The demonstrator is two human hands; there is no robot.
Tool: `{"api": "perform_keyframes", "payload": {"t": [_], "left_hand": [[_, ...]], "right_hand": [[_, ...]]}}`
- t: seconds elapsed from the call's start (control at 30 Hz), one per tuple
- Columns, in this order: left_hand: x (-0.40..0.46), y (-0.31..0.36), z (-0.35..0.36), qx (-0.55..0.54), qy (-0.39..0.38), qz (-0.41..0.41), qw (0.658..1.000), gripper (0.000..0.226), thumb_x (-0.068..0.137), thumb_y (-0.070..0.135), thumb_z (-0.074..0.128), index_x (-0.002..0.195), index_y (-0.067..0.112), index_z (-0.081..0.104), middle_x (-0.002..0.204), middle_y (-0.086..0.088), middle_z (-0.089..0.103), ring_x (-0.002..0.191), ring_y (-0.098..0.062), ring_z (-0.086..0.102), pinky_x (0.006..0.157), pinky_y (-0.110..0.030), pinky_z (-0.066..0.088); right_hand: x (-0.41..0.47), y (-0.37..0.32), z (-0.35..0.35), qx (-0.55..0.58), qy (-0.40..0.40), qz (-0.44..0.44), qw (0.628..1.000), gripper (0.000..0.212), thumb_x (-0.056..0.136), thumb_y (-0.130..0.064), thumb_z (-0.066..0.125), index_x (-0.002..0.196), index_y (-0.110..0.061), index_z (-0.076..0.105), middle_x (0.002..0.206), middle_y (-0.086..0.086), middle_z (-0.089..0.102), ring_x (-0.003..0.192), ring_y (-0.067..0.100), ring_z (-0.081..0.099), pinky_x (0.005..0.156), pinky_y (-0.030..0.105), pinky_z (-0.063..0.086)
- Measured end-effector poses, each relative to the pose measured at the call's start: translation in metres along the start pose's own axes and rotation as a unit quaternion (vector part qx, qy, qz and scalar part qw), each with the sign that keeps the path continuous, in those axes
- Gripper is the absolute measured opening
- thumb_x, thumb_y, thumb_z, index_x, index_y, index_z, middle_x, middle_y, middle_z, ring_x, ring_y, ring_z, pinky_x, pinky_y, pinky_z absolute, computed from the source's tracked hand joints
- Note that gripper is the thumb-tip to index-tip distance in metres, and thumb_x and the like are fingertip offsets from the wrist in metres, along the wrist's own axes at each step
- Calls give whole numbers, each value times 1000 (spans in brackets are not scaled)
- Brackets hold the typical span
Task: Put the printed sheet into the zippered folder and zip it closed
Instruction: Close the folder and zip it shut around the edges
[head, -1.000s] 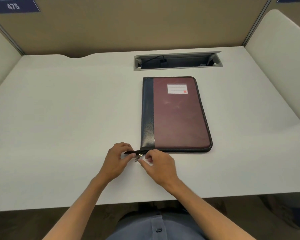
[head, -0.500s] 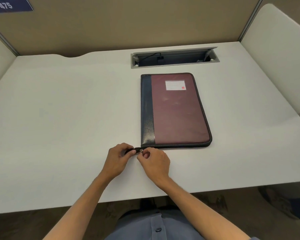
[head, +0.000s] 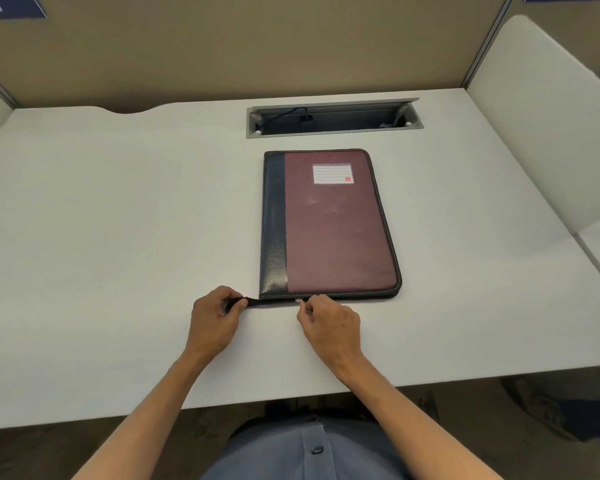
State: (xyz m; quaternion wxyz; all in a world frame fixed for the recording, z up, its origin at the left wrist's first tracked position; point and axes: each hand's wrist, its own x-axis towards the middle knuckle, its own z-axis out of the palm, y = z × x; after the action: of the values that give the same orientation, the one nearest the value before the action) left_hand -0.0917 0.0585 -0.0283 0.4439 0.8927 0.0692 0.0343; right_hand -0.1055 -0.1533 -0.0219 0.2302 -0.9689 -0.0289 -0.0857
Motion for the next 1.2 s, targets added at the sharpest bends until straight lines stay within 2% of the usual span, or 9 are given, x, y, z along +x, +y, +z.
{"api": "perform_keyframes", "payload": {"t": [0.23,0.4,0.53,0.67,0.77,0.83,0.93,1.07,1.2], "left_hand": [[-2,3,5,25,23,-15,999,10,84,10,71,79,17,66,75,9,66,74,1,60,62,-6,42],[-4,7,8,45,37,-26,998,12,84,10,71,78,18,65,75,10,66,75,-4,60,64,-16,43],[-5,9,9,42,56,-34,997,16,83,7,71,76,19,64,74,11,66,73,-4,60,60,-6,40],[-4,11,9,43,61,-47,996,23,82,6,71,73,26,62,73,12,66,73,-7,61,59,-2,38],[-2,15,9,56,55,-68,995,21,82,7,70,74,25,62,76,5,66,77,-20,62,64,-10,41],[-1,23,13,129,71,-27,989,8,78,13,68,83,18,64,85,2,65,87,-28,61,73,-27,43],[-4,44,35,270,90,98,954,49,69,30,63,115,14,58,121,-5,56,117,-29,50,92,-42,37],[-2,87,93,304,-34,263,915,65,78,52,60,132,17,52,146,-8,41,140,-27,31,109,-46,26],[5,122,151,351,-125,324,870,64,91,58,47,139,16,48,150,-11,40,143,-31,29,111,-49,28]], "right_hand": [[4,47,-22,-19,21,2,1000,28,82,-20,71,60,-15,55,51,-3,52,38,15,44,36,24,35],[1,87,-38,-19,35,12,999,25,83,-19,72,63,-15,57,53,-6,53,38,10,42,36,20,33],[-4,125,-53,-30,58,47,997,22,82,-19,73,65,-16,59,57,-6,58,39,13,48,37,14,24],[1,145,-61,-53,58,38,996,20,85,-22,72,67,-16,63,61,-6,60,41,12,48,37,18,30],[7,152,-63,-39,63,30,997,14,86,-22,71,74,-15,67,65,-6,62,43,10,48,38,13,26],[7,156,-63,-30,62,18,997,10,87,-21,71,79,-14,70,69,-5,63,44,12,51,37,19,35],[6,160,-63,-18,62,-9,998,6,86,-19,72,84,-14,71,74,-5,65,45,11,53,40,18,36],[7,163,-62,0,65,-23,998,4,85,-18,73,85,-14,71,75,-6,65,46,10,53,43,16,32],[8,168,-62,6,64,-51,997,3,86,-18,72,86,-15,70,76,-5,66,49,13,57,44,16,35]]}}
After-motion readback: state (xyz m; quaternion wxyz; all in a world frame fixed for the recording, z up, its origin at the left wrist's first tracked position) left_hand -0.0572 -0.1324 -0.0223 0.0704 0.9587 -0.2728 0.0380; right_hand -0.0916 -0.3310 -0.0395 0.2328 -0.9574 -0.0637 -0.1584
